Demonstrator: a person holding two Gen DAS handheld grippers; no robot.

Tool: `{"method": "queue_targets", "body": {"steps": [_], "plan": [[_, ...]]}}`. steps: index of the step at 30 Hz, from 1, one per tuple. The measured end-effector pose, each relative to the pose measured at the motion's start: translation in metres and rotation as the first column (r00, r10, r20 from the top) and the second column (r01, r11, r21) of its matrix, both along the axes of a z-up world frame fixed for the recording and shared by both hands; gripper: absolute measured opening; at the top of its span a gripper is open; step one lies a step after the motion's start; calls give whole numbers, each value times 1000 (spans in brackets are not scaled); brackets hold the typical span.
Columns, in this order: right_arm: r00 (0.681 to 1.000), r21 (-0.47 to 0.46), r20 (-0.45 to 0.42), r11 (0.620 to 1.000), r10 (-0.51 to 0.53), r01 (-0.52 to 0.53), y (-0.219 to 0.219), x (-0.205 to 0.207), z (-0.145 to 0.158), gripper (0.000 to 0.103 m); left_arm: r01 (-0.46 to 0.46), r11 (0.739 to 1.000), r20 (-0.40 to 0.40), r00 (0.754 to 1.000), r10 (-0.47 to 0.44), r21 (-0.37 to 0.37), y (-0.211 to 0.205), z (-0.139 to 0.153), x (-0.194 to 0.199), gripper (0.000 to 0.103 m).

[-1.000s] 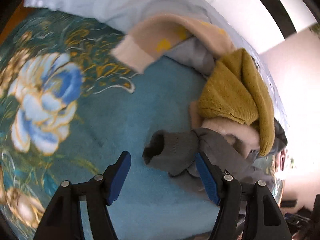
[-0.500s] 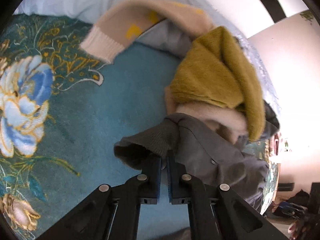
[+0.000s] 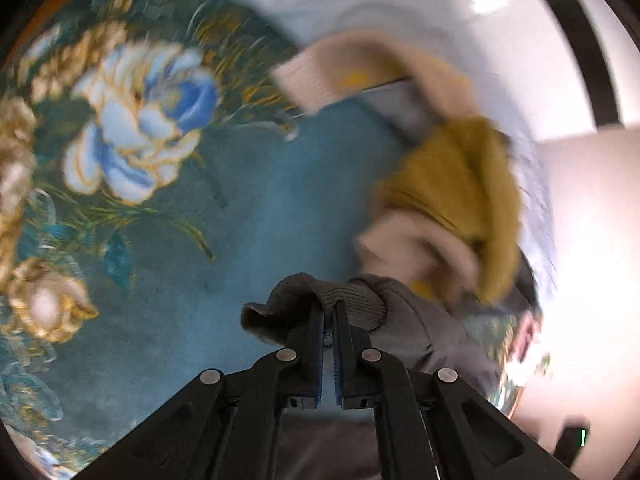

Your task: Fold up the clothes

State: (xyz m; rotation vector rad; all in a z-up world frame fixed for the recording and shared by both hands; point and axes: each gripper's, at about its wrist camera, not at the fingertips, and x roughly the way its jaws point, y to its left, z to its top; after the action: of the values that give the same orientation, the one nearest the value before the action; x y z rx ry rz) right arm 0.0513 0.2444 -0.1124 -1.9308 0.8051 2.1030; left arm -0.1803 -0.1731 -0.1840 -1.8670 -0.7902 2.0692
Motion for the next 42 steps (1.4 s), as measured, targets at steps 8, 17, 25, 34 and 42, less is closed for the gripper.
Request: {"method": "queue_targets", "body": {"steps": [8,17,25,34,42], "plan": [[999,49,-44,999,-21,23,16,6,26,75,-172,985,140,975,173,-14,0,-59,-40,3],[991,57,-126,997,-34,42,5,3,35,75,-36,999,-74,997,34,-26,4,11,29,45],[948,61,-319,998,4,17,-29,-24,74,75,-37,998,-126,991,43,46,52,77,105,60],[876,44,-483,999,-8,33,-44,-35,113,75,-133,982,-55,988,141,130,118,123,162,68],[803,78,-585,993,118,-89,-35,-18,138,75,-156,987,-45,987,157,40,159,144,205,68]]}}
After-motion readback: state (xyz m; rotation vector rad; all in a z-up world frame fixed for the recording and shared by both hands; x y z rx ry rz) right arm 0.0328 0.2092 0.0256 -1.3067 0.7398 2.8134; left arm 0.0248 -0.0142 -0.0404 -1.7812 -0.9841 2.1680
